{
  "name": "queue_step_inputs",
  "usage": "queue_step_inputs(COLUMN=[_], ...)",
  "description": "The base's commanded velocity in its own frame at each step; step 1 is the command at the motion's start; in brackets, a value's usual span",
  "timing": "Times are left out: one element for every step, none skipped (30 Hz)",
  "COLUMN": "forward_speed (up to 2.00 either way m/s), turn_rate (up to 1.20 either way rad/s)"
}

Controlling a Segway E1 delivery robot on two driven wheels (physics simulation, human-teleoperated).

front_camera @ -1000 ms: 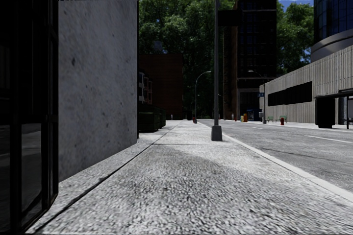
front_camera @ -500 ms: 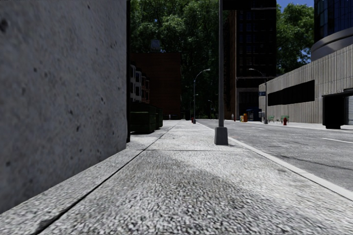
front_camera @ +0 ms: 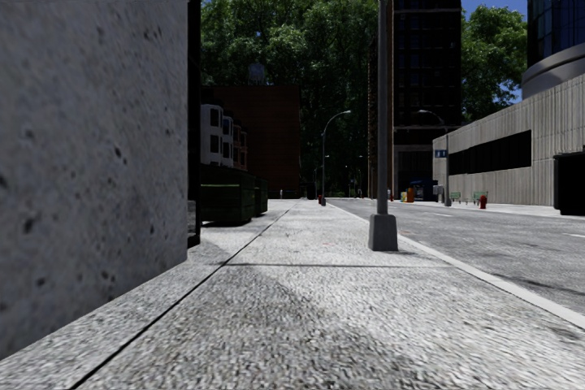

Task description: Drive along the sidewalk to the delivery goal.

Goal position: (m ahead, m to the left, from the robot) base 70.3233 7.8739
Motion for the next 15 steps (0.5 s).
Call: queue_step_inputs(forward_speed=[2.0,2.0,2.0,2.0,2.0,2.0,2.0,2.0,2.0,2.0,2.0,2.0,2.0,2.0,2.0], turn_rate=[0.0,0.0,0.0,0.0,0.0,0.0,0.0,0.0,0.0,0.0,0.0,0.0,0.0,0.0,0.0])
